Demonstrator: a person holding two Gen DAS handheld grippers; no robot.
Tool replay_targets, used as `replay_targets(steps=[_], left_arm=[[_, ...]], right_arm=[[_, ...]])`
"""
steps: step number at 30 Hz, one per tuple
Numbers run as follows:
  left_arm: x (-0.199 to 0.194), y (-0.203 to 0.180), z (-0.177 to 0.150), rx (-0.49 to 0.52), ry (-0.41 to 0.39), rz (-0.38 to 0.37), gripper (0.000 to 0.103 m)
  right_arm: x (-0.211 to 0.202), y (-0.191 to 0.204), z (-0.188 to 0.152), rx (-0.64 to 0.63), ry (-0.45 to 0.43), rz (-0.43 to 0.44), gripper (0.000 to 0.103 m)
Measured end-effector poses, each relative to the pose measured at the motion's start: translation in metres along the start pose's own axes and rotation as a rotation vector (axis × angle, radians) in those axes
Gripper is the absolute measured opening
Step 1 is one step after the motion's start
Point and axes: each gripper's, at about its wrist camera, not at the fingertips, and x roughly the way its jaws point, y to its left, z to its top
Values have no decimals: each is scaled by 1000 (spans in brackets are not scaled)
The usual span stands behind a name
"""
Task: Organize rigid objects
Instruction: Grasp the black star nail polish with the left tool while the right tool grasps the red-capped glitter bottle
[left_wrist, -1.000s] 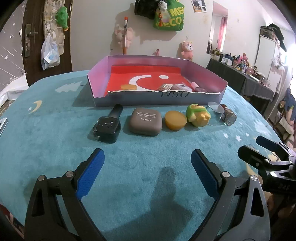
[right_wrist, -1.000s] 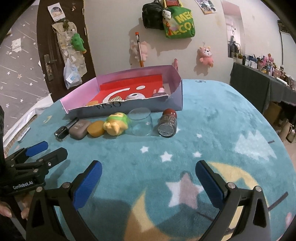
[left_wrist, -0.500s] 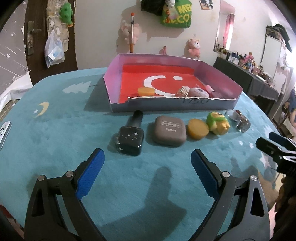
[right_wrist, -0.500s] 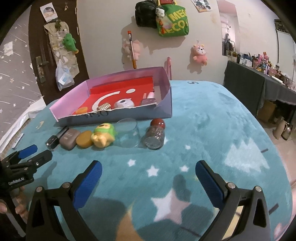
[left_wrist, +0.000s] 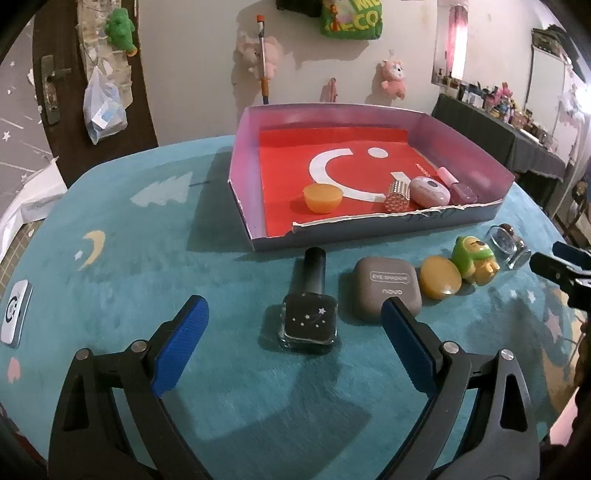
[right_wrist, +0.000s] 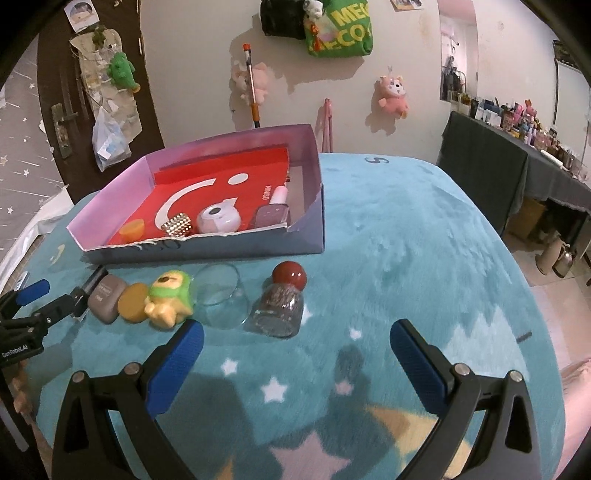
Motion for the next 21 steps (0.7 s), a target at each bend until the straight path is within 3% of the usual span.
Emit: replay_targets(steps=[3,7,12,18,21], left_arm=[[3,-2,2,31,6,4,92],[10,-2,0,42,39,-13,76],[18,-1,0,41,67,-22,64],[28,-1,-1,39,99,-49,47],[30,-2,0,34,97,-58,44]], right_arm=[[7,-1,5,-1,19,-11,103],[16,-2,10,-8,45,-17,103],[26,-5,17,-10,65,-32,98],[37,-5,22,-19,81,-31,89],[44,-4,21,-31,94,-20,79]])
